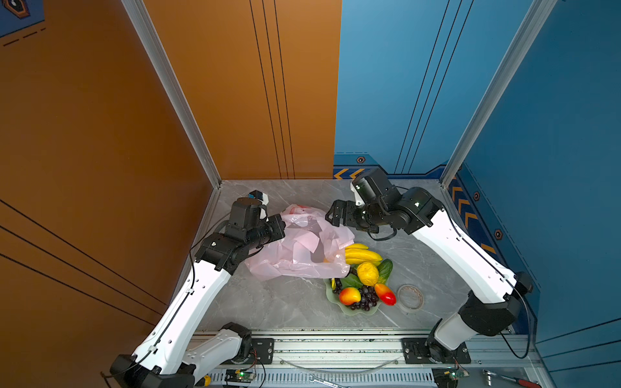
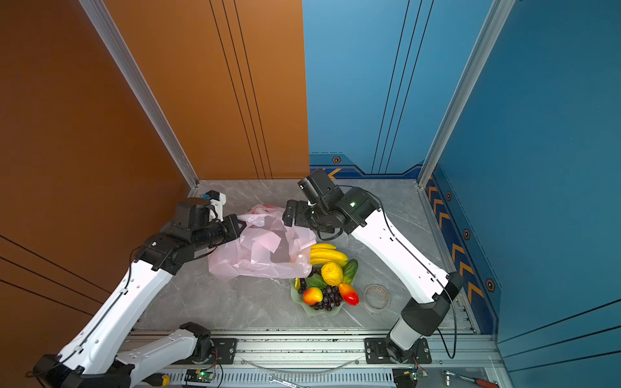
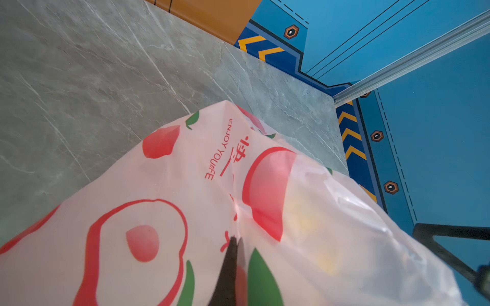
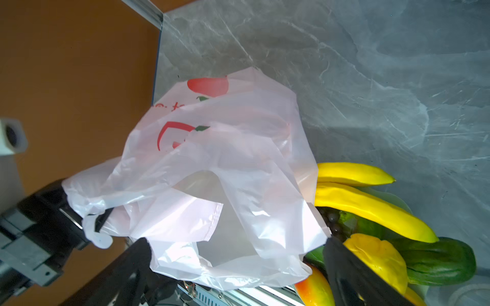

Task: Place the fruits into the plastic bag
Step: Open the plastic bag at the center of the table.

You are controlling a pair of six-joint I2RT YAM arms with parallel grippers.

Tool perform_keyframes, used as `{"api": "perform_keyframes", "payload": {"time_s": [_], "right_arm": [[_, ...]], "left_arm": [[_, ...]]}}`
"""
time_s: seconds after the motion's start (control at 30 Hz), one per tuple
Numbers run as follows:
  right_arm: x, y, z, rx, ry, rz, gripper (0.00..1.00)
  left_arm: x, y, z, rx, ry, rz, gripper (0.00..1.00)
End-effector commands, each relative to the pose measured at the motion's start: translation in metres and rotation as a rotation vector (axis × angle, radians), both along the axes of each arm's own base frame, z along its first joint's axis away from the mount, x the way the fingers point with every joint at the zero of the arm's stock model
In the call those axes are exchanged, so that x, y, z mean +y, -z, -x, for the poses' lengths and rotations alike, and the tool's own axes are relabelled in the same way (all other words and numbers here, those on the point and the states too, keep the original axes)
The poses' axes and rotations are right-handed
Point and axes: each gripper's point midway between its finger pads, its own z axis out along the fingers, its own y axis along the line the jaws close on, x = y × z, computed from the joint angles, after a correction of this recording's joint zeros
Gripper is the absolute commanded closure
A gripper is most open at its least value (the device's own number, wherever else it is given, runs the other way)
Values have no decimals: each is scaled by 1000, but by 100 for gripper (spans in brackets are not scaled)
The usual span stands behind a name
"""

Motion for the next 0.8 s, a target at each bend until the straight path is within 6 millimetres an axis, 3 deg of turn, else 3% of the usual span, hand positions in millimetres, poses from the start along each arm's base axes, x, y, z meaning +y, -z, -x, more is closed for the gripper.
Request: {"api": "perform_keyframes", "payload": {"time_s": [0.0,0.27,0.5,0.6,0.63,0.7,0.77], "right_arm": [[0,30,10,32,-86,127,0],[-19,85,-2,12,-226,381,2],[-18,94,-18,7,-207,375,12],[-14,96,-17,14,-206,355,24],[-15,97,-17,18,-204,356,32],[-19,92,-18,5,-189,356,55],[-31,94,-18,10,-166,371,87]], "left_arm": [[-5,-5,2,-16,32,56,100],[-4,-6,4,-5,48,91,100],[-3,-1,5,11,46,96,100],[-3,0,3,16,45,97,100],[-1,0,3,15,41,97,100],[2,-1,1,13,30,95,100],[7,-2,-2,14,17,86,100]]}}
